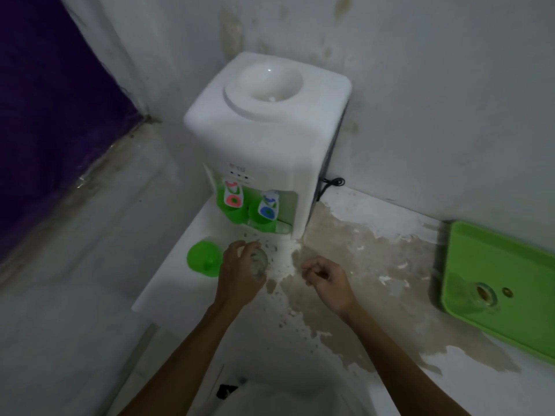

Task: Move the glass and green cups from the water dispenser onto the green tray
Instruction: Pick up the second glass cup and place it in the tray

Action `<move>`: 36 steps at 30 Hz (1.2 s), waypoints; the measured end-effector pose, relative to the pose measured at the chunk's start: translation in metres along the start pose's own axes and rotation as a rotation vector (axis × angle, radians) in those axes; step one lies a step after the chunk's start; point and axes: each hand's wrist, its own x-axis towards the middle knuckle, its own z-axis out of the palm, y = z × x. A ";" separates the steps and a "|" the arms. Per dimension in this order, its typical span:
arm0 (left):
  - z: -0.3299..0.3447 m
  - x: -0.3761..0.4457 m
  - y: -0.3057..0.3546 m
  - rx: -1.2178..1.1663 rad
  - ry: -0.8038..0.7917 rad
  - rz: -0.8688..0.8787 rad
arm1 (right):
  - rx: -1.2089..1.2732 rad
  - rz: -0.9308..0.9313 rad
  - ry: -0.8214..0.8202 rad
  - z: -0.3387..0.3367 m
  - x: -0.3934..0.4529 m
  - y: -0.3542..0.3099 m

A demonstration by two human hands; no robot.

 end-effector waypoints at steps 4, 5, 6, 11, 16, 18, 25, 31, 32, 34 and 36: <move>0.005 0.011 -0.016 -0.012 -0.181 -0.054 | 0.008 0.005 0.001 0.017 0.010 -0.003; 0.006 0.014 -0.018 -0.012 -0.199 -0.039 | 0.006 0.013 0.004 0.020 0.012 -0.004; 0.006 0.015 -0.019 -0.013 -0.211 -0.026 | 0.005 0.023 0.006 0.022 0.013 -0.003; 0.004 0.023 -0.019 -0.009 -0.215 0.015 | 0.031 0.083 0.023 0.021 0.009 0.002; 0.001 0.020 0.001 -0.158 -0.253 0.046 | 0.158 0.165 0.077 0.007 -0.004 0.008; 0.003 0.016 0.021 -0.228 -0.272 0.109 | 0.259 0.229 0.119 -0.001 -0.011 0.011; 0.024 -0.009 0.114 -0.453 -0.361 0.229 | 0.769 0.420 0.115 -0.046 -0.044 0.014; 0.056 -0.039 0.170 -0.503 -0.451 0.223 | 1.114 0.380 0.059 -0.094 -0.074 0.026; 0.062 -0.044 0.175 -0.504 -0.462 0.221 | 1.128 0.378 0.053 -0.101 -0.079 0.031; 0.075 -0.055 0.192 -0.505 -0.500 0.225 | 1.135 0.363 0.049 -0.119 -0.091 0.042; 0.089 -0.066 0.212 -0.493 -0.542 0.235 | 1.135 0.358 0.053 -0.140 -0.104 0.055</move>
